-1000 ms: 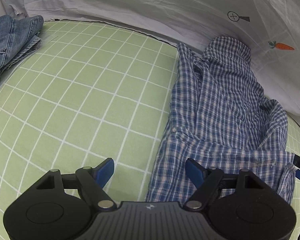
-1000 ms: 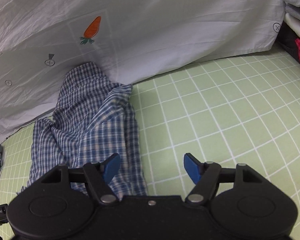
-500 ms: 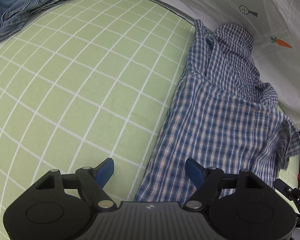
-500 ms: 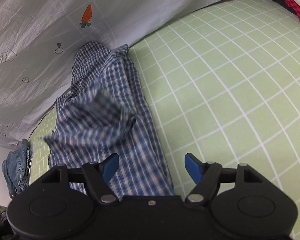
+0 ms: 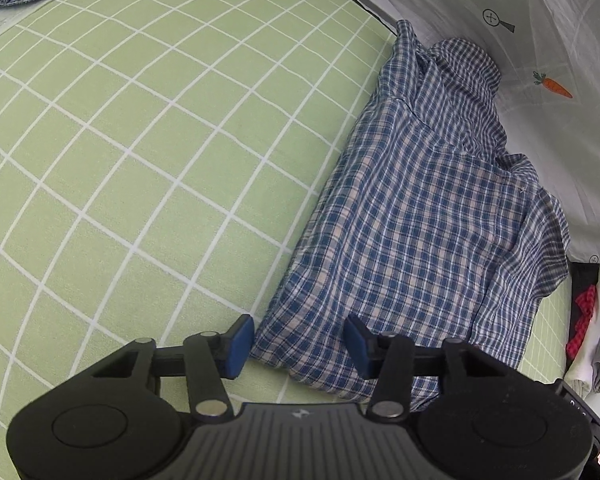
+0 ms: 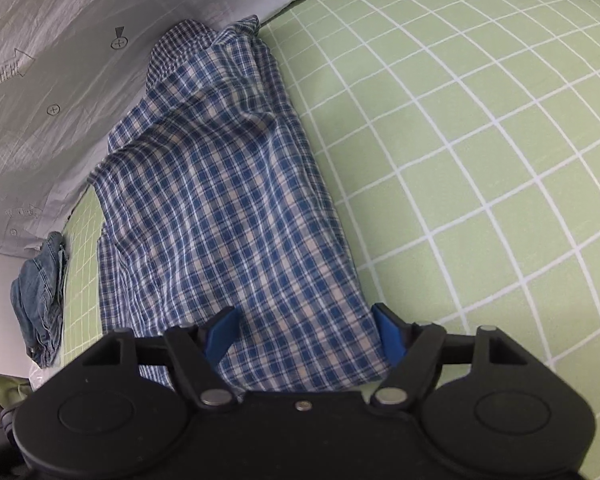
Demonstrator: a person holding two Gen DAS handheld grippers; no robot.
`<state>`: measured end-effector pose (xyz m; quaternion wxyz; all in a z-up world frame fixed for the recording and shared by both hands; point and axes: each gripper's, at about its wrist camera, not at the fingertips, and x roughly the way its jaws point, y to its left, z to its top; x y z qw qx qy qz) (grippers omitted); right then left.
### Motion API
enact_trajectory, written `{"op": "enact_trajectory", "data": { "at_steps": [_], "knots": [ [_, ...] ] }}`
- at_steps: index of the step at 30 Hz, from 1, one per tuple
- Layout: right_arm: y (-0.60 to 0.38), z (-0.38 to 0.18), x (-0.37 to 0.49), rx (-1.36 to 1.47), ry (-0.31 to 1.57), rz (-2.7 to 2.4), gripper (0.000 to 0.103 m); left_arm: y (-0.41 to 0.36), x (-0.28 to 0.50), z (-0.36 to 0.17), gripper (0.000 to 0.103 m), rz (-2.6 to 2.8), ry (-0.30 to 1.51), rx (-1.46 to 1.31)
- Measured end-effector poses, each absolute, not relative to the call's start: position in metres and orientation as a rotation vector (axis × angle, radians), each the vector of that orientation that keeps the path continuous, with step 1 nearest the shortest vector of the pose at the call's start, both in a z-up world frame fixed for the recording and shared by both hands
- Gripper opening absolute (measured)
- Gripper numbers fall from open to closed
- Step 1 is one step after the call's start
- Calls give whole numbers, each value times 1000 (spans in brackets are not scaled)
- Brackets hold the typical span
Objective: Fold clothes
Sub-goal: 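Grasp the folded hem edge again with both grippers, then fold the shirt over again toward the collar with both grippers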
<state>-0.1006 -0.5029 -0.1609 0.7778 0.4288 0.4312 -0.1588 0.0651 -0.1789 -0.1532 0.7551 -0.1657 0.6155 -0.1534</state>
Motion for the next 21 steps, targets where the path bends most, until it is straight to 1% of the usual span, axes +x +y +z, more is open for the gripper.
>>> {"op": "enact_trajectory", "data": {
  "at_steps": [1, 2, 3, 5, 6, 11, 16, 21],
  "knots": [
    [-503, -163, -105, 949, 922, -335, 59, -177, 64, -155, 19, -338, 1339, -381],
    [-503, -165, -110, 970, 910, -326, 38, -175, 62, -157, 14, -342, 1334, -407],
    [-504, -167, -115, 992, 899, -318, 21, -174, 59, -157, 11, -347, 1327, -422],
    [-504, -170, -125, 1035, 876, -300, 13, -171, 52, -154, 7, -359, 1305, -433],
    [-504, -172, -129, 1056, 865, -292, 11, -169, 47, -151, 6, -365, 1295, -436],
    [-492, -165, -182, 1070, 835, -287, 9, -153, 5, -144, 6, -386, 1299, -492],
    [-481, -160, -238, 1092, 893, -266, 9, -137, -53, -139, 5, -341, 1354, -572],
    [-489, -132, -275, 1076, 942, -175, 7, -130, -99, -103, 4, -304, 1333, -676]
  ]
}}
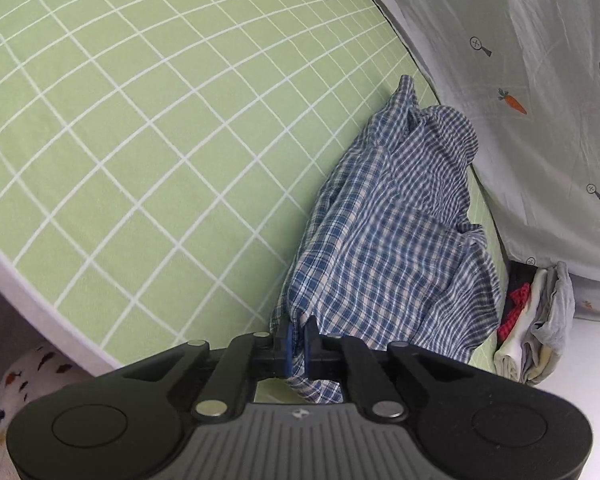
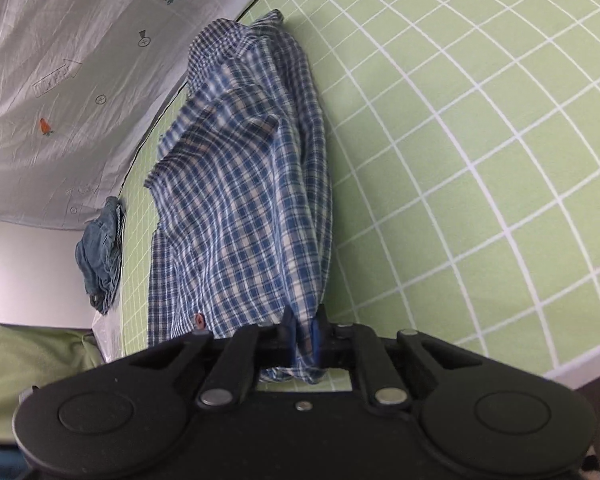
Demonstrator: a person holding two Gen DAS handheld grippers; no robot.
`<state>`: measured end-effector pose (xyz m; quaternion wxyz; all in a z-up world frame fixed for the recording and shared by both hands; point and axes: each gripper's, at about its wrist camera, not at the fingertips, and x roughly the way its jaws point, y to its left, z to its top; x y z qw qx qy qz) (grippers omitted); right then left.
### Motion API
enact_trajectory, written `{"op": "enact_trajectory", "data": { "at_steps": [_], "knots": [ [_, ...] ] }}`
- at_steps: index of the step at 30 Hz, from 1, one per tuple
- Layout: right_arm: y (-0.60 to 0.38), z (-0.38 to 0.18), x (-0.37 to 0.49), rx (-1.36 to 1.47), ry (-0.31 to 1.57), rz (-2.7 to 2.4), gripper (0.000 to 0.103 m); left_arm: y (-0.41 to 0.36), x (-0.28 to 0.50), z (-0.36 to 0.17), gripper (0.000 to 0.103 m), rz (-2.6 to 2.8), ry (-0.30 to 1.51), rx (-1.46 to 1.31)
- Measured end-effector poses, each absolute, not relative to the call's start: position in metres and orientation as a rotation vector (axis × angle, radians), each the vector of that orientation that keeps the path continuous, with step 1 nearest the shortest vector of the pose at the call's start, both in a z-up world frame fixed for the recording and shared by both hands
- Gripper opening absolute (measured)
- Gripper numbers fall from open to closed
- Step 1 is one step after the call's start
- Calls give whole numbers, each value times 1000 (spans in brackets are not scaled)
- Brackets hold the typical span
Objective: Fold clothes
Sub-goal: 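Fold the shirt over again toward the collar with both grippers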
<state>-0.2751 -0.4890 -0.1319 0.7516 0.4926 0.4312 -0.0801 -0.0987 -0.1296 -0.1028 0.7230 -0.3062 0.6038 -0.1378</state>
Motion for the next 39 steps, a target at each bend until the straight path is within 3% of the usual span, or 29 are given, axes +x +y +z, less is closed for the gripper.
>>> {"op": "enact_trajectory", "data": {
  "at_steps": [5, 11, 15, 21, 29, 34, 39],
  "knots": [
    [-504, -105, -302, 1056, 963, -76, 5, -133, -139, -53, 4, -277, 1281, -752],
    [-530, -137, -320, 1257, 1045, -103, 4, -132, -160, -70, 4, -179, 1354, -864],
    [-542, -125, -319, 1357, 994, -77, 4, -127, -156, -59, 4, -154, 1356, -930],
    [-564, -97, -298, 1466, 951, -56, 4, -132, -117, -45, 4, -142, 1390, -1191],
    [-593, -87, -255, 1632, 863, -73, 4, -159, -50, -37, 4, -182, 1375, -1270],
    [-616, -81, -206, 1625, 836, -81, 4, -181, 5, -38, 4, -219, 1353, -1264],
    [-639, -80, -135, 1391, 821, -127, 5, -215, 70, -42, 5, -257, 1325, -1217]
  ]
}}
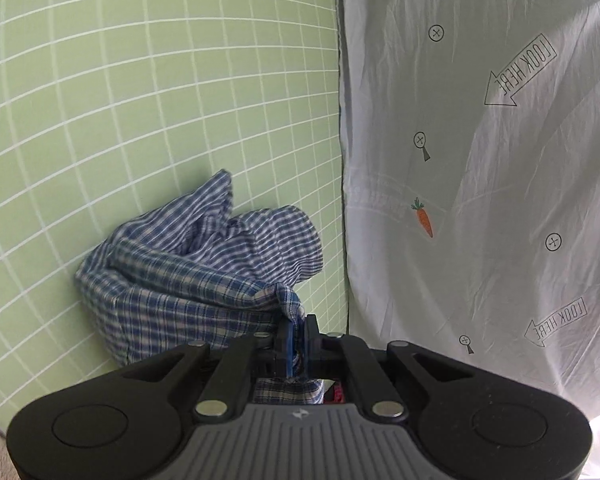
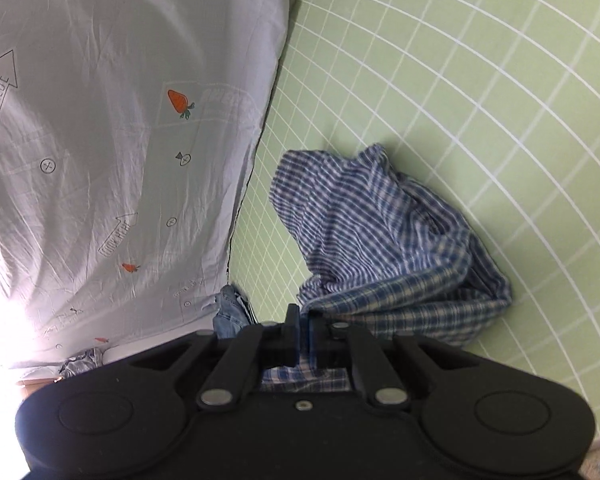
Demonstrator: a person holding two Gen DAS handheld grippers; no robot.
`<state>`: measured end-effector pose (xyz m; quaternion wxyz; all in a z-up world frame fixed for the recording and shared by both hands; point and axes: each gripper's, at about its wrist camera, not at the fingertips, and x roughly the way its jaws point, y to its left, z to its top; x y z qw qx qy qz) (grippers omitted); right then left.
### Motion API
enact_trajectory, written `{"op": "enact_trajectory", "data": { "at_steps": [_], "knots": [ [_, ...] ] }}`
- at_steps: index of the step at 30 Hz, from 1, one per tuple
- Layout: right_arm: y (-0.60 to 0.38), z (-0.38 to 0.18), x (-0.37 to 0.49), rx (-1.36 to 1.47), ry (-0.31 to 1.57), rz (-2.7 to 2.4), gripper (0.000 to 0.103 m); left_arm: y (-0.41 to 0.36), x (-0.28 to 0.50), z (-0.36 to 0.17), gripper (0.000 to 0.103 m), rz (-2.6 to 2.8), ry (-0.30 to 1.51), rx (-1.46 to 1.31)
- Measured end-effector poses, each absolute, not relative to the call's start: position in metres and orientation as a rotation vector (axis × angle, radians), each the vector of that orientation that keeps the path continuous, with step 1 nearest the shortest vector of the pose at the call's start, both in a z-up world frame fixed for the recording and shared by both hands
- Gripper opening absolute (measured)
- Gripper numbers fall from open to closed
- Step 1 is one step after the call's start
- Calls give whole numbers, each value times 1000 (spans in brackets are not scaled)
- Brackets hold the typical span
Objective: Fold clothes
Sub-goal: 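Fold the shirt over again toward the collar with both grippers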
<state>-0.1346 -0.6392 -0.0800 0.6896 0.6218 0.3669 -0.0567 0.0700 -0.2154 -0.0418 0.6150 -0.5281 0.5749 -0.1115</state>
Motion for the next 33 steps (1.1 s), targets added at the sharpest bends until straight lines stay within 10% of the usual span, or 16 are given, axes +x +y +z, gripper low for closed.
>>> {"op": "enact_trajectory", "data": {
  "at_steps": [2, 5, 14, 33],
  "knots": [
    [-648, -80, -105, 1289, 812, -146, 13, -236, 101, -43, 19, -297, 1285, -1143],
    [-662, -79, -61, 1136, 797, -173, 76, -264, 143, -42, 78, -326, 1156, -904],
    [-635, -98, -9, 661, 865, -197, 86, -289, 128, -75, 92, -385, 1136, -263],
    [-606, -157, -25, 813, 981, -235, 103, -296, 101, -149, 97, -393, 1298, -324]
  ]
}}
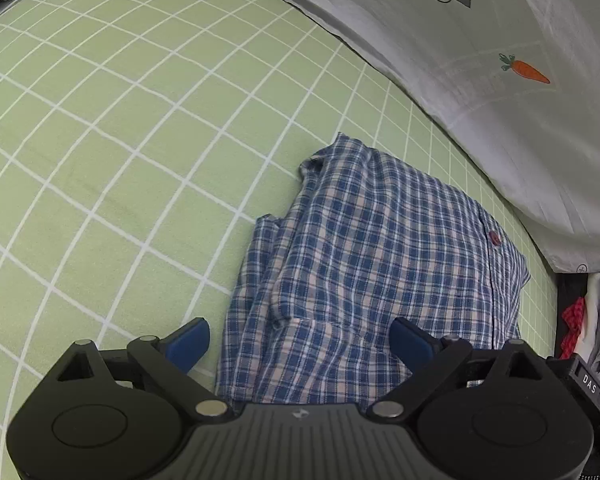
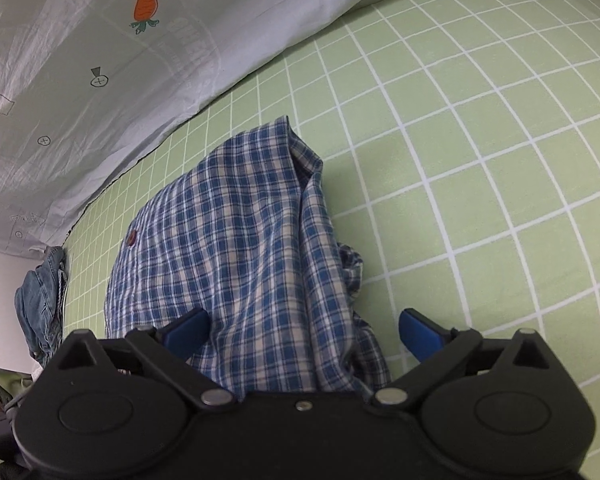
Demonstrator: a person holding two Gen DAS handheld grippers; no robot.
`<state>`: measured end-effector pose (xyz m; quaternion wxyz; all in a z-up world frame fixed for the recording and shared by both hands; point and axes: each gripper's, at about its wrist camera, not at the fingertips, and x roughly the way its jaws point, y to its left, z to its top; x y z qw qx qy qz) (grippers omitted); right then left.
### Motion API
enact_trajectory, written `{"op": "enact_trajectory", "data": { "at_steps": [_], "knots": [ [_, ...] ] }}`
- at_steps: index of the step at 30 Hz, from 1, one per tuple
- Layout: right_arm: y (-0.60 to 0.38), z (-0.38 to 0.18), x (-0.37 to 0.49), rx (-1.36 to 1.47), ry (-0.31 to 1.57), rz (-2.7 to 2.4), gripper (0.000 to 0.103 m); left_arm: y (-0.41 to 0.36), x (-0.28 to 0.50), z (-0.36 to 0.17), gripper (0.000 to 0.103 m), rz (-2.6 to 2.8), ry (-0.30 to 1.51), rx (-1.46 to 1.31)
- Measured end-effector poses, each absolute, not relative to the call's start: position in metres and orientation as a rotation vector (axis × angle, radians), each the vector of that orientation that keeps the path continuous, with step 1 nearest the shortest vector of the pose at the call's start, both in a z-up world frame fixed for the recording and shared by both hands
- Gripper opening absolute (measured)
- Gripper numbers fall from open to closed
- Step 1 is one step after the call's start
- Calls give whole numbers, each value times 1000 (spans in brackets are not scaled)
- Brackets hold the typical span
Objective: Fold clothes
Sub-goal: 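Fold the shirt over again toward the collar with both grippers, then lift the folded shirt with both grippers and carry it onto the clothes stack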
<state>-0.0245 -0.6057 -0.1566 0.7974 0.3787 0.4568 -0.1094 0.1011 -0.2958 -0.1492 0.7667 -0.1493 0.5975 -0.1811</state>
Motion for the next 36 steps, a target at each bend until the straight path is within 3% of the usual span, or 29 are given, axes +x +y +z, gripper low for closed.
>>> {"op": "enact_trajectory", "data": {
  "at_steps": [11, 13, 16, 18, 19, 21, 24, 36],
  "knots": [
    [-576, -156, 5, 716, 988, -180, 103, -315, 99, -152, 95, -466, 1261, -338],
    [-567, -155, 6, 731, 992, -143, 103, -318, 97, -153, 87, -501, 1268, -352],
    [-554, -153, 9, 752, 996, -88, 101, -320, 96, -155, 63, -532, 1279, -370],
    [-546, -152, 10, 766, 998, -50, 85, -318, 94, -155, 38, -551, 1286, -391],
    [-541, -152, 11, 773, 999, -32, 80, -317, 93, -155, 32, -561, 1289, -403],
    [-533, -151, 13, 787, 1001, 5, 59, -317, 86, -150, 24, -582, 1286, -389],
    [-525, -143, -1, 806, 985, 24, 44, -317, 71, -139, 22, -609, 1276, -335],
    [-513, -100, -125, 847, 912, -148, 42, -329, -15, -109, 22, -810, 1311, -251]
  ]
}}
